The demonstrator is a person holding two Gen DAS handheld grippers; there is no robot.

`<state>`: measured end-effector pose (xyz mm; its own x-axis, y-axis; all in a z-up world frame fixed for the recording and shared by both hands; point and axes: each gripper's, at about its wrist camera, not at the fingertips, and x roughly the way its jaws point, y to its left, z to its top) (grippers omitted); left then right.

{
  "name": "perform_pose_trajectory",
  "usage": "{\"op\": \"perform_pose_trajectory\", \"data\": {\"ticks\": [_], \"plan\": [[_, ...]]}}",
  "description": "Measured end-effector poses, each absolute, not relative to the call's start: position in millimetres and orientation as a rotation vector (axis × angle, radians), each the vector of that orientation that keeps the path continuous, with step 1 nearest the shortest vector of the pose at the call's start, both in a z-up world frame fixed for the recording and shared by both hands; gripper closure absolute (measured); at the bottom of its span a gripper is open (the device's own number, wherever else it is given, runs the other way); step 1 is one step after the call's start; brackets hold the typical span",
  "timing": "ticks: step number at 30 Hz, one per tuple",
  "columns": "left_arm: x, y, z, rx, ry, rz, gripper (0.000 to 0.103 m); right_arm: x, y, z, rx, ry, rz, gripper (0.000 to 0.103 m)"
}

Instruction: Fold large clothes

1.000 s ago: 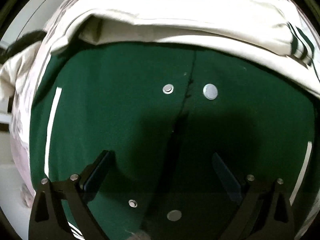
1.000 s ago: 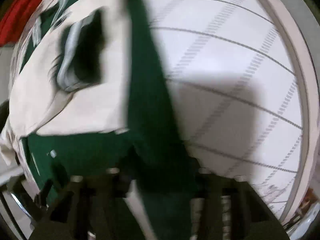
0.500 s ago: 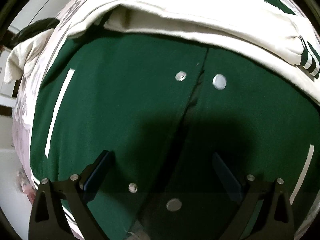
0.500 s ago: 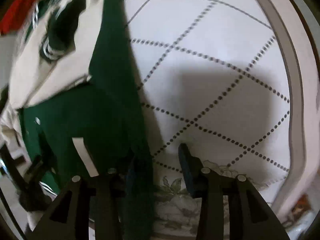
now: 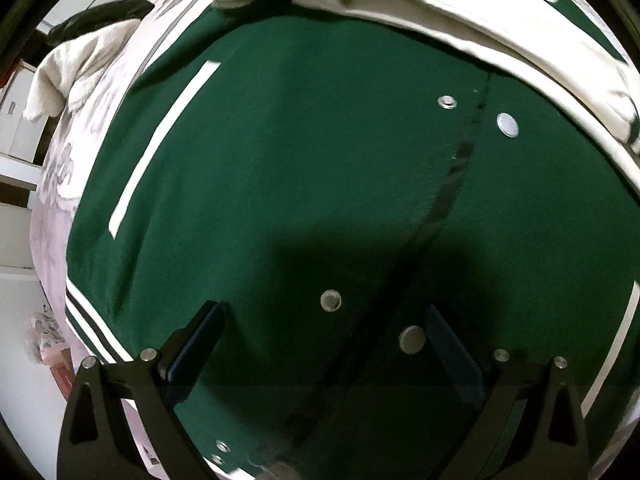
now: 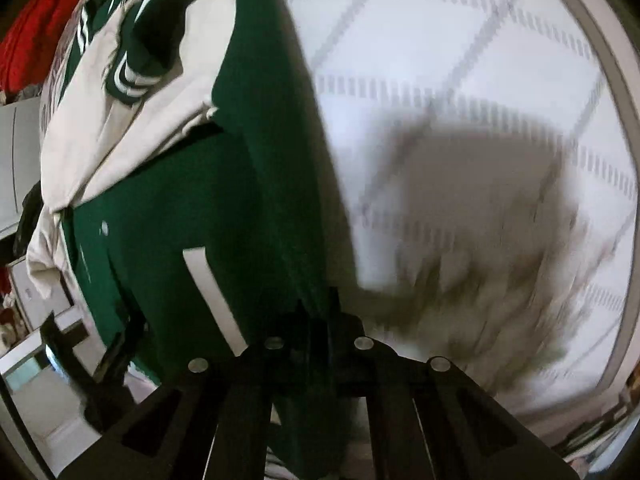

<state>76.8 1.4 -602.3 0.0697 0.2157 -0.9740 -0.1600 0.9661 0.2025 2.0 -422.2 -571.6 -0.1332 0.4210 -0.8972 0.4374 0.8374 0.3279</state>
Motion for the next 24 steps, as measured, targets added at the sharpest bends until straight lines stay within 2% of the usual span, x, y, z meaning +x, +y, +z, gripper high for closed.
{"op": "perform_pose_trajectory", "data": {"ticks": [5,8,9,12,13,15,16,18,19,21,24], "plan": [[55,29,-600,0.032,1.48,0.267,0.0,-44,-386,-590,0.69,1.896,0.034,0.098],[49,33,-597,0.029,1.47,0.25,0.0,-54,-374,-580,0.63,1.923,0.033,0.093],[49,22,-596,0.055,1.469,0.249,0.0,-52,-371,-575,0.601,1.903,0.03,0.084],[48,11,-600,0.114,1.453,0.247,0.0,-34,-367,-554,0.537,1.774,-0.015,0.042],[49,14,-602,0.111,1.447,0.249,0.0,-29,-369,-550,0.521,1.731,-0.029,0.04],[50,16,-605,0.093,1.436,0.258,0.0,1,-364,-565,0.471,1.666,-0.051,0.04],[50,17,-606,0.077,1.43,0.265,0.0,14,-361,-572,0.446,1.652,-0.051,0.048],[52,24,-608,0.045,1.422,0.278,0.0,27,-355,-582,0.365,1.634,-0.082,0.071],[52,25,-608,0.036,1.419,0.287,0.0,28,-358,-591,0.367,1.652,-0.118,0.076],[51,23,-608,0.032,1.408,0.312,0.0,29,-361,-601,0.404,1.672,-0.143,0.078],[47,15,-602,0.032,1.396,0.379,0.0,34,-365,-592,0.262,1.698,-0.094,0.077]]}}
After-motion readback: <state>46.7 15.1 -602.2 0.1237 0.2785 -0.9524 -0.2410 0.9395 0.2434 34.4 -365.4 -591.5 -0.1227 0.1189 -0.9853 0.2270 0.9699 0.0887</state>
